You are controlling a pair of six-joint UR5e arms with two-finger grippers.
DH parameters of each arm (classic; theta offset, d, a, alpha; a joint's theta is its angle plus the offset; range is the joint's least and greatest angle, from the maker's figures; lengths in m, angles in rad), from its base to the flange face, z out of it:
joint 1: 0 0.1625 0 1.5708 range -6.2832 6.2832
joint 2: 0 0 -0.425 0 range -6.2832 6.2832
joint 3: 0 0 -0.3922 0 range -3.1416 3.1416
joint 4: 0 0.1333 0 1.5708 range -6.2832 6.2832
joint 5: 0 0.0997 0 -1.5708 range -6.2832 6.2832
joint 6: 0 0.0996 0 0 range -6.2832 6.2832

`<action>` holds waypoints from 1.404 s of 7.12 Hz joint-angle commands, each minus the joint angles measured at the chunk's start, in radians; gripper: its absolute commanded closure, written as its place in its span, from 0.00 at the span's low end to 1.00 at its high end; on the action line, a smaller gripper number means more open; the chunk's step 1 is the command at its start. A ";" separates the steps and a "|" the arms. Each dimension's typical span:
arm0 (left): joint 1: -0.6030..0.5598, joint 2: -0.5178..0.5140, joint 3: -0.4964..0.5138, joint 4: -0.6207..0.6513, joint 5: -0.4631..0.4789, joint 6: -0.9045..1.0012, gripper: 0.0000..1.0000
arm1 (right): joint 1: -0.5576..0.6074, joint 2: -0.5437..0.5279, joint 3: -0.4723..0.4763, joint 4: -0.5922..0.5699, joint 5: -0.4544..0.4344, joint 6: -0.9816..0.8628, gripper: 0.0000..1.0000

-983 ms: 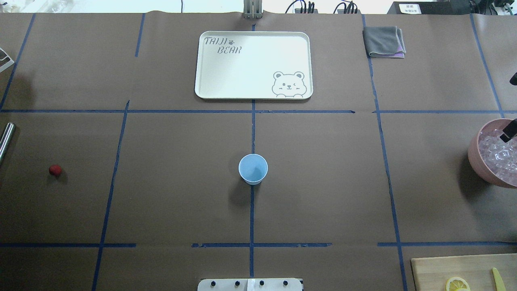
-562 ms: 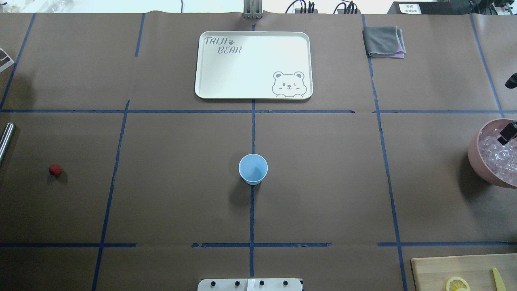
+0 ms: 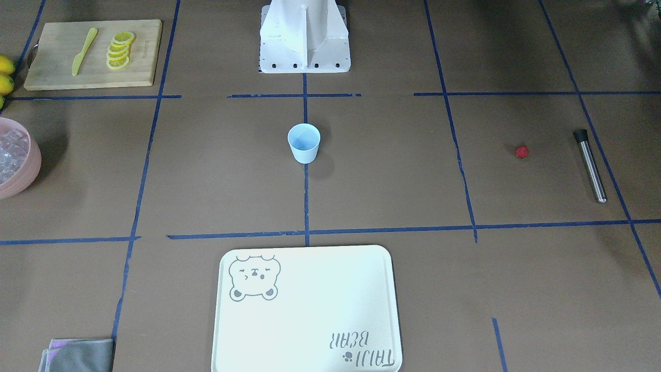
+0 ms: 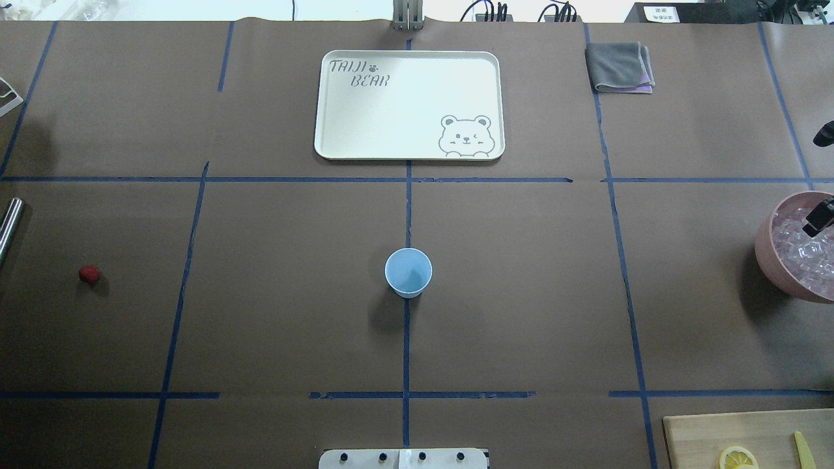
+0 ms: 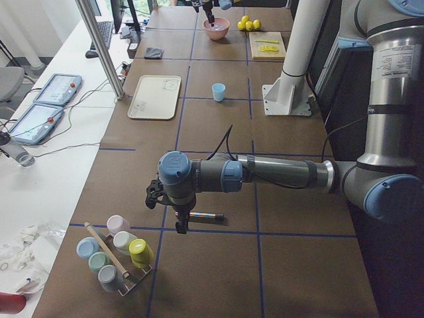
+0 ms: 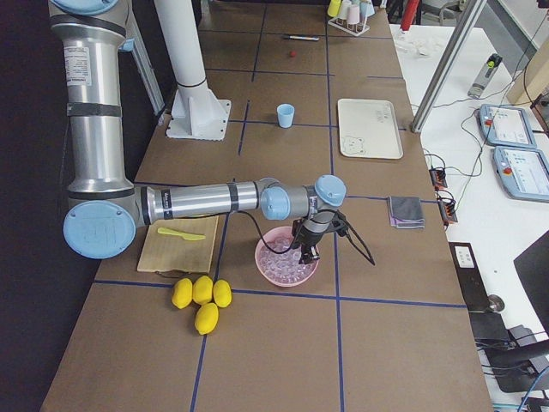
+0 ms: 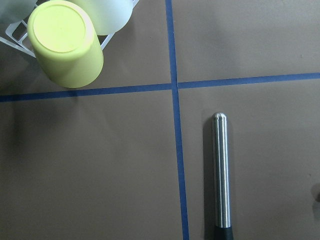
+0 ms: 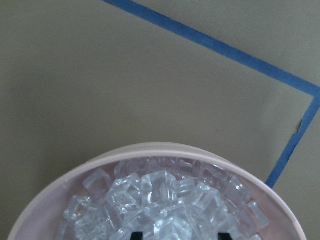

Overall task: Mash ice and strawberries in cup
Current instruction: 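Close the right gripper on one clear ice cube in the bowl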

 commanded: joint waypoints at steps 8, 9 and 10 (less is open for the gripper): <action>-0.002 0.001 -0.004 0.000 0.000 0.001 0.00 | -0.007 -0.008 -0.002 -0.009 -0.007 0.003 0.43; -0.003 0.001 -0.009 0.002 0.000 0.000 0.00 | -0.007 -0.008 -0.002 -0.011 -0.004 0.003 0.43; -0.003 0.001 -0.010 0.002 0.000 0.000 0.00 | -0.009 -0.008 -0.002 -0.012 -0.002 0.003 0.43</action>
